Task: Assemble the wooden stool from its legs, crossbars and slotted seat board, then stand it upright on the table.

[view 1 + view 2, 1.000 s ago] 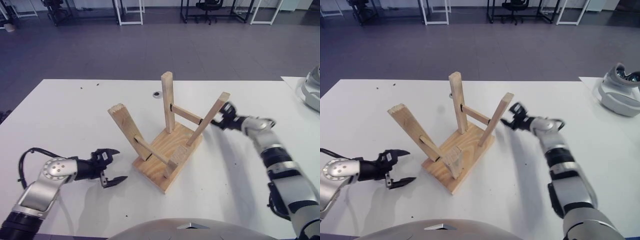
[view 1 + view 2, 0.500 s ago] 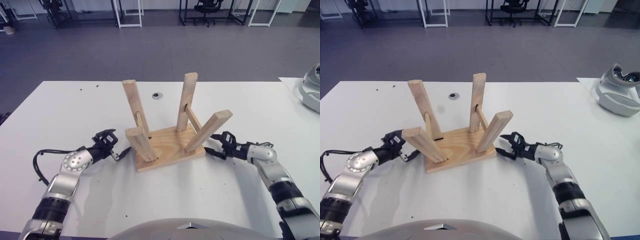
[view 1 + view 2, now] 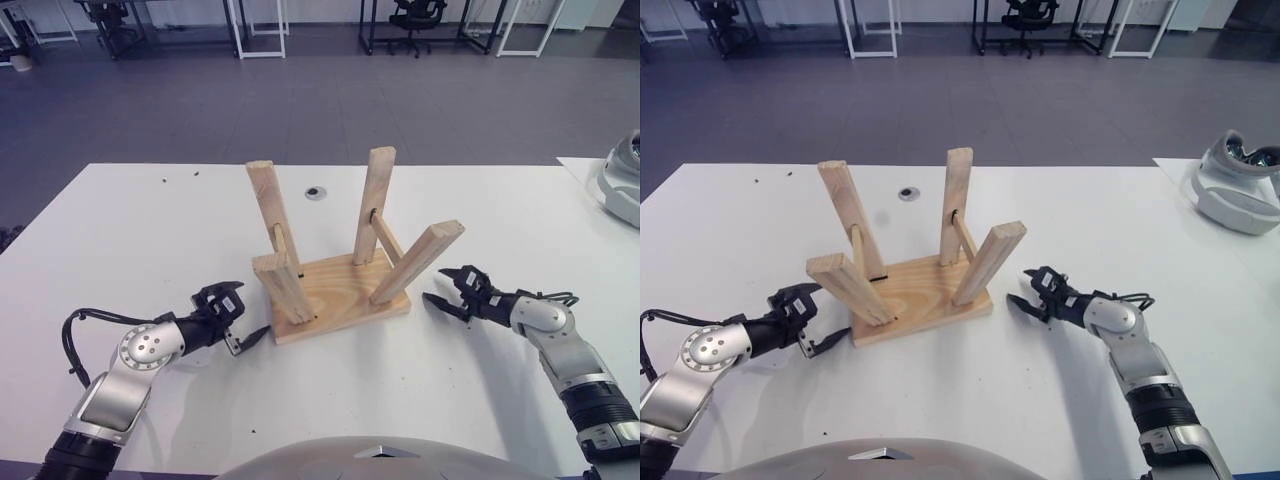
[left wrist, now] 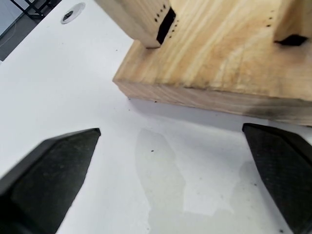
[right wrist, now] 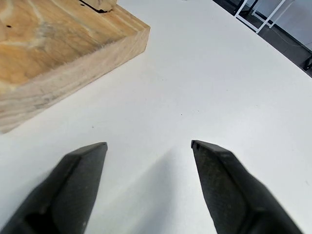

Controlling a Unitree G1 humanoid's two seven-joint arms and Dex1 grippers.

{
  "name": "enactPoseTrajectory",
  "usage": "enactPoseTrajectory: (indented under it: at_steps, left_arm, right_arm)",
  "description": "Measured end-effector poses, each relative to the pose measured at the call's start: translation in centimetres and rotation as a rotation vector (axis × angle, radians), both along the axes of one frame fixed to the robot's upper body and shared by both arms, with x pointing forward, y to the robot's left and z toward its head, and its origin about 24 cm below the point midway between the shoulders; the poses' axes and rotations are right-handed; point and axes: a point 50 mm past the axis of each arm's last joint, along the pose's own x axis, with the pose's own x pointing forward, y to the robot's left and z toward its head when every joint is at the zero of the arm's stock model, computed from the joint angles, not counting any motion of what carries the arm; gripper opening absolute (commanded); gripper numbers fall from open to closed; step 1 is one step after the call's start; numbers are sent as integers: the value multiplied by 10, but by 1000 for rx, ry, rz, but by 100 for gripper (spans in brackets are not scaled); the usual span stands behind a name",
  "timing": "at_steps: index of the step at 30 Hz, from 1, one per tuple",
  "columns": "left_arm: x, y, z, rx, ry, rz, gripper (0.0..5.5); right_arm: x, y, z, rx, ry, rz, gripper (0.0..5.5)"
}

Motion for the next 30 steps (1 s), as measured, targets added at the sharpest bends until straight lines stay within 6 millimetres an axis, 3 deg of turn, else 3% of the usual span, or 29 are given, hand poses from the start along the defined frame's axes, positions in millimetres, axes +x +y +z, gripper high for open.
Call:
enactPoseTrajectory:
  at_steps: [3,8,13,18,22,30]
  left_arm:
    - [-6,-1,1,-9,18,7,538]
    - [-7,1,-3,-70,26,134,538]
    - [-10,-6,-7,-112,33,178,538]
    - [-7,9,-9,-91,8,196,538]
    - [-4,18,-8,-71,-10,208,538]
    - [-2,8,-9,-81,1,179,538]
  right_arm:
    - [-15,21,-2,88,65,118,324]
    - [-24,33,0,106,117,121,324]
    - [-29,30,4,81,123,106,324]
    - [-37,29,7,118,126,130,324]
    - [-33,14,1,71,94,31,324]
    - [-43,42,-1,128,118,47,324]
